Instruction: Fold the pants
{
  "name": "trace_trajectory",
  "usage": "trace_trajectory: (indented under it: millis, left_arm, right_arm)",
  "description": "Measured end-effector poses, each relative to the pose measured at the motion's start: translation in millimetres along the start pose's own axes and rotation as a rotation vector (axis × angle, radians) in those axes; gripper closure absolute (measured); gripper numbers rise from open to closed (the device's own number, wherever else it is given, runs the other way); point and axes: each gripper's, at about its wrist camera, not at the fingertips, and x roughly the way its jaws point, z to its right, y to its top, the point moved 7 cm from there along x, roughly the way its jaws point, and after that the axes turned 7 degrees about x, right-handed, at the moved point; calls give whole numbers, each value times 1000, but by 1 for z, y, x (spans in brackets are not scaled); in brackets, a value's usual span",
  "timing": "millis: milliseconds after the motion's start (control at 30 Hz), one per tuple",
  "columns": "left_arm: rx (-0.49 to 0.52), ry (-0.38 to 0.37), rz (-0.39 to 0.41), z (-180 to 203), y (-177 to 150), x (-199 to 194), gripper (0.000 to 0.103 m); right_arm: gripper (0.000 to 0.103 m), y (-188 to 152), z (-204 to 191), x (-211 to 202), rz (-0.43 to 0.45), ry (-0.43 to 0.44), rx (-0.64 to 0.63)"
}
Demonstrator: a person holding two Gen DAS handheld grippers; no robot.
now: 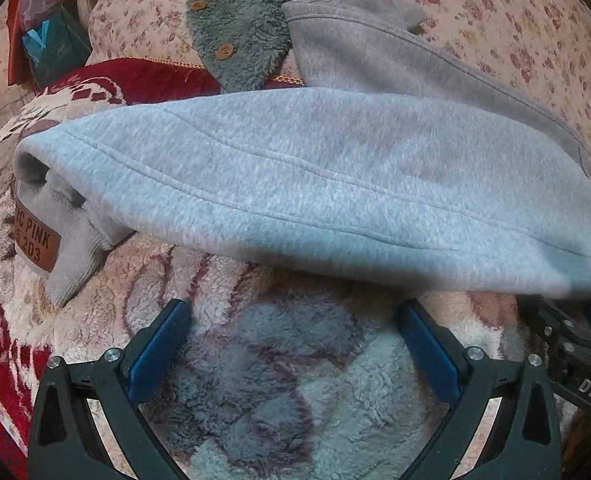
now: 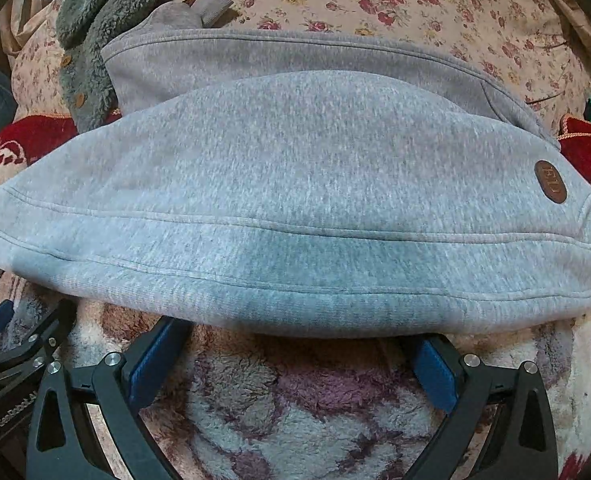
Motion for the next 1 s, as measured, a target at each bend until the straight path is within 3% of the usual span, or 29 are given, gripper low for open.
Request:
trace_trajectory:
  millis: [67, 200, 233, 333, 433, 667, 1000]
  left_arm:
    - [-9, -18, -18, -3, -3, -4, 0]
    - [-18, -37, 54, 1, 0, -29, 0]
    - [-19, -16, 65, 1, 2, -38, 0]
    - [-39, -67, 79, 11, 3, -57, 0]
    - [-37, -71, 103, 21, 3, -73, 0]
    - [-53, -100, 146, 35, 3, -102, 0]
    - [-83, -76, 163, 31, 1, -128, 0]
  right_arm:
    - [0, 1, 1, -3, -28, 30, -34]
    - [0, -1, 16, -23, -29, 67, -34]
    - [0, 0, 20, -29, -8, 67, -43]
    - [0, 0, 26, -50, 108, 63, -73]
    - [0, 4, 30, -72, 198, 85, -63]
    - [0, 12, 54, -113, 200, 96, -39]
    - [0, 8, 70, -128, 168, 91, -23]
